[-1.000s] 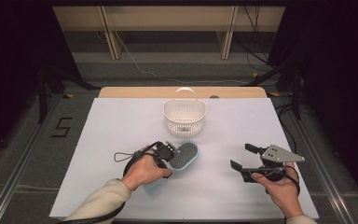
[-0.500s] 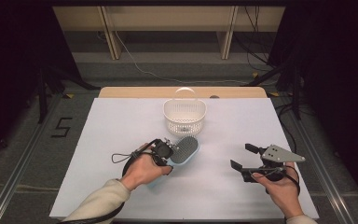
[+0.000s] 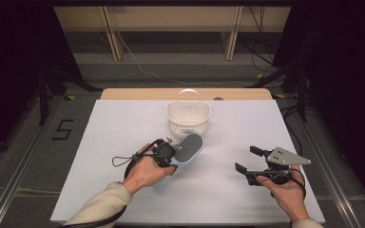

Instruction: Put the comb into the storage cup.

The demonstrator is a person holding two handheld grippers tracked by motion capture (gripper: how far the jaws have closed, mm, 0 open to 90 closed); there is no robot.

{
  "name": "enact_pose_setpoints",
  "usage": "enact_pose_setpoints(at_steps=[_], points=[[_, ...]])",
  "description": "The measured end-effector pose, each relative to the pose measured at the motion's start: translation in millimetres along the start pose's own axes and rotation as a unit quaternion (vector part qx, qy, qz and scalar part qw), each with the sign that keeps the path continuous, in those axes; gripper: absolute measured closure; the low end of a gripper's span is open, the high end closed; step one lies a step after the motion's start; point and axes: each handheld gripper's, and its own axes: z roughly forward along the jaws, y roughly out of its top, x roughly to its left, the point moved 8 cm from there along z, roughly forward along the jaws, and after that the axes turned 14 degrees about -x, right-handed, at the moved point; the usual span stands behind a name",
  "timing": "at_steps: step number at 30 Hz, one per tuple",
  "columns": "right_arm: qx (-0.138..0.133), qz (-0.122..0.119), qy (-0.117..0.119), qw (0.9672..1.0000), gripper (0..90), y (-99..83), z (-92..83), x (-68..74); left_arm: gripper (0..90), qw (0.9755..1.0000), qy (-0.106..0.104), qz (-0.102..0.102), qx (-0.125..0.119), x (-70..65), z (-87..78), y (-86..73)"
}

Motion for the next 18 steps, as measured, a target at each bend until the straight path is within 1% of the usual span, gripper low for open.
enact_pose_setpoints(at_steps=[11,18], points=[[0.000,0.000,0.001,1.0000,15.5,0.0,0.1,0.2,69.8,0.9996,0.004,-0.004,-0.026,1.5,-2.4,6.5],[0.000,0.000,0.000,1.0000,15.5,-0.1,0.1,0.1,69.8,0.9985,0.010,-0.006,-0.053,4.1,-4.0,12.0]])
